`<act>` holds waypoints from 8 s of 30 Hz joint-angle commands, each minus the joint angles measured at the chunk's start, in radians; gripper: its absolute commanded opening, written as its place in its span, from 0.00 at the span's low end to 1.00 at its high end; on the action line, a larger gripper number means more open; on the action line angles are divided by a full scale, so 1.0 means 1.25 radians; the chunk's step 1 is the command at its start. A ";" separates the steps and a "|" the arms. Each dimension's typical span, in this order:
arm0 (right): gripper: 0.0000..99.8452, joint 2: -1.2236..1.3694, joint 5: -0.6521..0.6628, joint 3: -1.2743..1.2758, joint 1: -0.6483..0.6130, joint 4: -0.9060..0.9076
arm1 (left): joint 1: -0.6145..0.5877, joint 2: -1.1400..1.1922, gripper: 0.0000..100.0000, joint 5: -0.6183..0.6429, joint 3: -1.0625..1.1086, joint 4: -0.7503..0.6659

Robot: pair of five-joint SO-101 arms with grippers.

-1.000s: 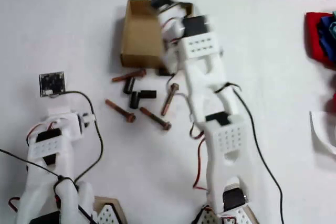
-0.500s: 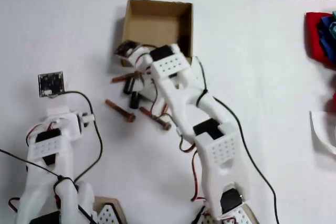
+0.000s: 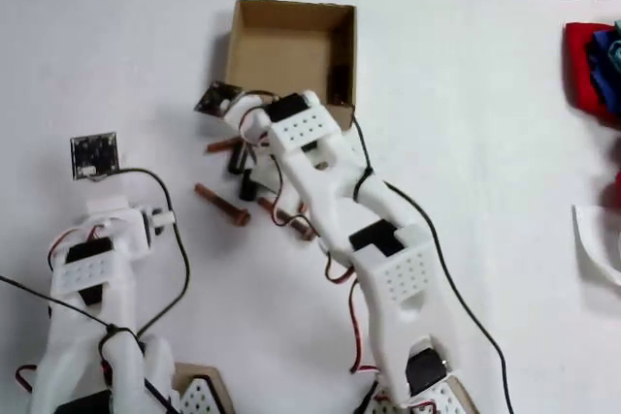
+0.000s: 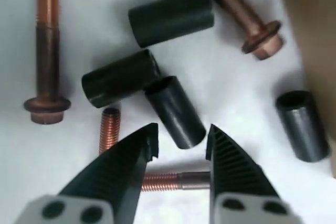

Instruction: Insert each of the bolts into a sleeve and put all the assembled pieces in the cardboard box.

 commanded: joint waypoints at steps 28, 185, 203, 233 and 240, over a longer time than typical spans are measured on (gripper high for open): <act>0.02 -0.127 0.002 -0.005 0.001 0.138 | -0.001 -0.016 0.24 0.000 -0.008 -0.012; 0.02 -0.668 -0.140 1.020 0.533 -0.498 | 0.640 1.113 0.02 -0.640 -1.399 0.849; 0.02 -0.668 -0.204 1.020 0.563 -0.509 | 0.571 1.117 0.03 -0.193 -1.449 0.967; 0.02 -0.668 -0.200 1.020 0.562 -0.509 | 0.561 1.182 0.17 0.068 -1.539 0.901; 0.02 -0.668 -0.200 1.020 0.562 -0.509 | 0.563 1.237 0.06 0.068 -1.638 0.928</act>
